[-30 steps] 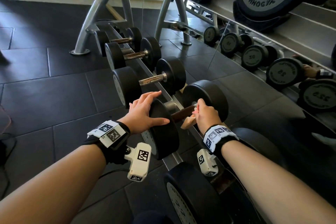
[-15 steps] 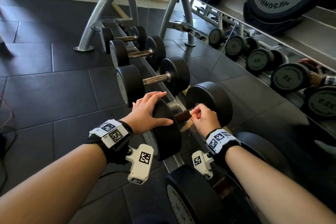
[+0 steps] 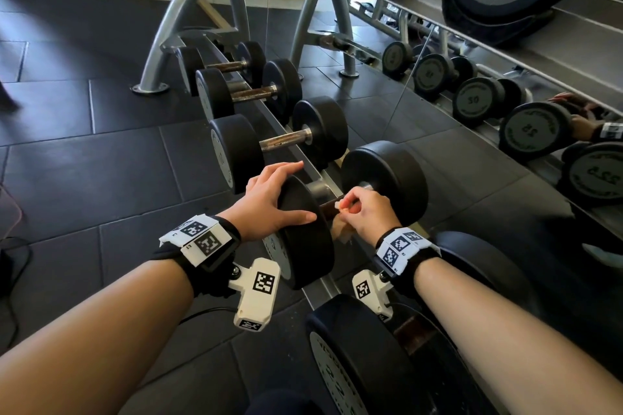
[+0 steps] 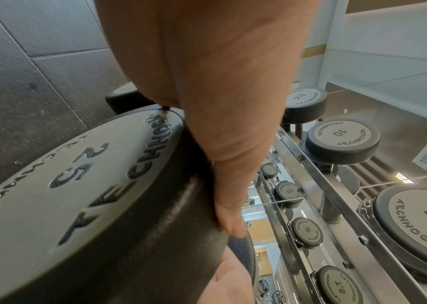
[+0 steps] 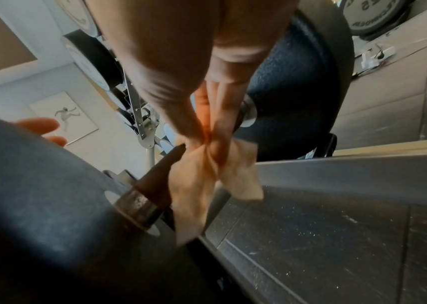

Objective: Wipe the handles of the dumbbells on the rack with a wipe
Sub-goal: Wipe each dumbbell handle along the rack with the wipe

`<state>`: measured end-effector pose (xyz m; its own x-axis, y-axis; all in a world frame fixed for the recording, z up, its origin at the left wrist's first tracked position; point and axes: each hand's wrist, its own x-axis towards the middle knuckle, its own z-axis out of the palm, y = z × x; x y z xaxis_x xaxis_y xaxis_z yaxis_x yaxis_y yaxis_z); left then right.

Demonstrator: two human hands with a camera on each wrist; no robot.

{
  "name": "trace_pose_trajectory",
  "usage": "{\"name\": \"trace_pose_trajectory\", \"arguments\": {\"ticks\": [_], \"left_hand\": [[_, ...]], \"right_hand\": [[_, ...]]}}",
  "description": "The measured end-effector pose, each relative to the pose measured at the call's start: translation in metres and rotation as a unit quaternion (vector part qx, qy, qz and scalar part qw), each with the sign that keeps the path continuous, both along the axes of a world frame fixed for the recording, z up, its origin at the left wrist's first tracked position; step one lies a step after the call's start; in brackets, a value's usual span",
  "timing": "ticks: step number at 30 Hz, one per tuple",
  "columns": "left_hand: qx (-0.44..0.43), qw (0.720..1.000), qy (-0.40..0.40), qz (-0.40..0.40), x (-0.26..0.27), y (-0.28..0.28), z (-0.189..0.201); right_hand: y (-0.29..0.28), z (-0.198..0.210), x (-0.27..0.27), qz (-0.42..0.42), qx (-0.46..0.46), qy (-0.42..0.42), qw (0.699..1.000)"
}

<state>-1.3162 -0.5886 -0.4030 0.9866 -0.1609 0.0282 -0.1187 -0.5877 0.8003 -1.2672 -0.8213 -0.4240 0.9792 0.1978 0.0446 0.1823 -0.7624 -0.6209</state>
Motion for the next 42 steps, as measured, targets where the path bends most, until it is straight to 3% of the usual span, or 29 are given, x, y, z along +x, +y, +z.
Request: {"name": "trace_pose_trajectory", "arguments": {"ticks": [3, 7, 10, 17, 23, 32, 38, 42], "left_hand": [[0.003, 1.0, 0.001, -0.002, 0.0, 0.0, 0.001], [0.006, 1.0, 0.006, -0.004, 0.0, 0.0, 0.001], [0.005, 1.0, 0.007, -0.003, 0.001, 0.0, 0.001], [0.004, 1.0, 0.006, -0.005, 0.002, 0.001, 0.001], [-0.001, 1.0, 0.005, 0.0, 0.002, 0.0, 0.0], [-0.004, 1.0, -0.002, 0.005, 0.001, 0.0, 0.0], [-0.011, 1.0, 0.004, 0.003, 0.001, 0.0, -0.001], [-0.014, 1.0, 0.003, 0.003, 0.001, 0.001, -0.001]], "right_hand": [[0.003, 0.009, 0.001, 0.042, -0.016, 0.028, 0.999], [-0.011, 0.027, 0.016, -0.04, -0.078, 0.001, 0.996], [-0.003, 0.024, 0.014, -0.012, -0.15, 0.018, 0.988], [0.007, 0.017, 0.005, 0.077, -0.048, 0.092, 0.992], [-0.008, 0.032, 0.019, -0.002, -0.093, 0.043, 0.995], [0.021, 0.026, 0.011, 0.099, -0.094, 0.059, 0.989], [0.008, 0.039, 0.018, 0.08, -0.061, -0.026, 0.995], [0.004, 0.038, 0.02, 0.16, -0.098, 0.007, 0.982]]}}
